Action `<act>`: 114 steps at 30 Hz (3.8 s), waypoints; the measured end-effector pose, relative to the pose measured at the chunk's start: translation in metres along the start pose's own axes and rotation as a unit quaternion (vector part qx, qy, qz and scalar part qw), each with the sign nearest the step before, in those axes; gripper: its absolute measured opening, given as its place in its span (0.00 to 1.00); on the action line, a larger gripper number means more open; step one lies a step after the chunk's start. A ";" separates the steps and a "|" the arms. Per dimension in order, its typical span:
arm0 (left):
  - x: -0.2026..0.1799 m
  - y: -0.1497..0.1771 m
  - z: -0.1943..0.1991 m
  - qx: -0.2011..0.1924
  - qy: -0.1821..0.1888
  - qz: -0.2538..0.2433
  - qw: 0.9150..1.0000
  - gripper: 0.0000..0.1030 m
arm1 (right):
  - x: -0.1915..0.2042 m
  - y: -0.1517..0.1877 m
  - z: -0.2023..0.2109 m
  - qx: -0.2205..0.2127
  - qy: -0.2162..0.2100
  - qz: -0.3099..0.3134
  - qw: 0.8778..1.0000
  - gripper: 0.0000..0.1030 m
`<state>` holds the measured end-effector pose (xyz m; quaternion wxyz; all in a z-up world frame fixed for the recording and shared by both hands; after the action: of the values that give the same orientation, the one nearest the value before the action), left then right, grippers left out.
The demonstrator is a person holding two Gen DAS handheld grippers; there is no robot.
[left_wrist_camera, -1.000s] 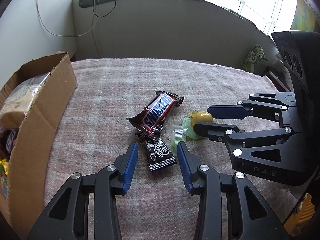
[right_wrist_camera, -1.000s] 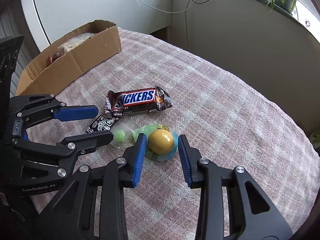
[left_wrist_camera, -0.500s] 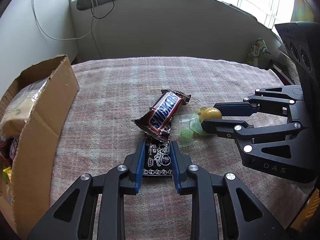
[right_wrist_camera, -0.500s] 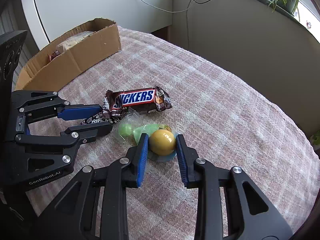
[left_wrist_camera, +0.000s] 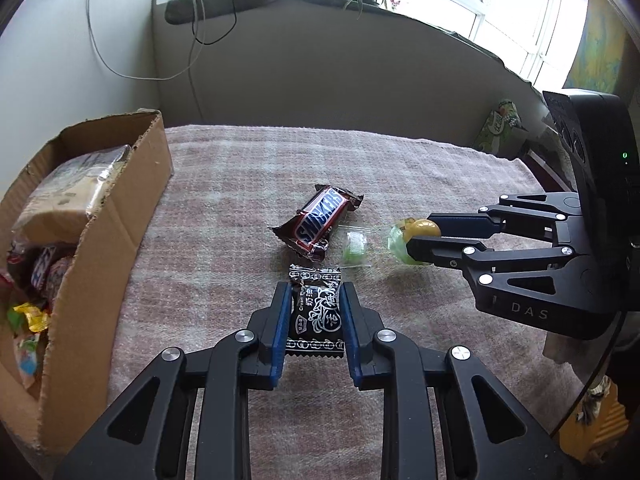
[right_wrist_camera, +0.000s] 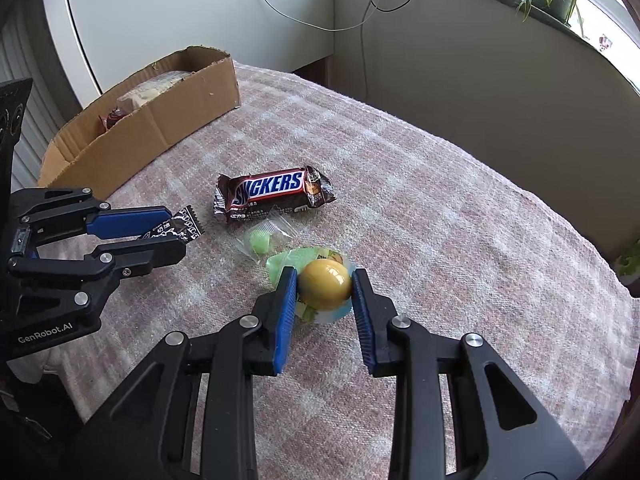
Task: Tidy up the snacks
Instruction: 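Carry the black pack and yellow ball candy over the cardboard box, then open both grippers to drop the black pack and ball candy into the box, then move the left gripper to the Snickers bar and close on it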
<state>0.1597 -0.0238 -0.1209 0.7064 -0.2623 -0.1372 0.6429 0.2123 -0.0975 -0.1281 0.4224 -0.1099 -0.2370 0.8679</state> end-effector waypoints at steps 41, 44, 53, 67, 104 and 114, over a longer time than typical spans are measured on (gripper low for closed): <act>0.177 0.029 0.116 -0.084 -0.092 0.107 0.986 0.22 | 0.195 -0.094 0.032 -0.062 -0.079 0.130 0.986 0.28; 0.188 0.029 0.117 -0.084 -0.100 0.112 0.985 0.22 | 0.207 -0.099 0.025 -0.056 -0.082 0.137 0.986 0.28; 0.205 0.029 0.114 -0.082 -0.103 0.126 0.983 0.22 | 0.227 -0.101 0.003 -0.037 -0.094 0.147 0.984 0.28; 0.209 0.027 0.114 -0.083 -0.107 0.127 0.982 0.27 | 0.235 -0.098 -0.006 -0.030 -0.093 0.155 0.983 0.28; 0.141 -0.003 0.117 -0.116 -0.086 0.087 0.986 0.72 | 0.098 -0.055 0.043 -0.068 -0.020 0.063 0.995 0.80; 0.081 -0.022 0.093 -0.108 -0.047 0.040 0.992 0.72 | 0.042 -0.010 0.037 -0.041 -0.011 0.053 0.998 0.80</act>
<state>0.1392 0.0733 -0.0436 0.6403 -0.3121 -0.2283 0.6637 0.1788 -0.0709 -0.0905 0.3682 -0.1302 -0.2706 0.8799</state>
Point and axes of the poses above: each gripper's, at about its wrist camera, not at the fingertips, and z roughly against the way its jaws point, x to its left, y to its underside, the point moved 6 cm from there along -z, roughly the way its jaws point, and after that the axes turned 6 degrees about x, right-handed, at the moved point
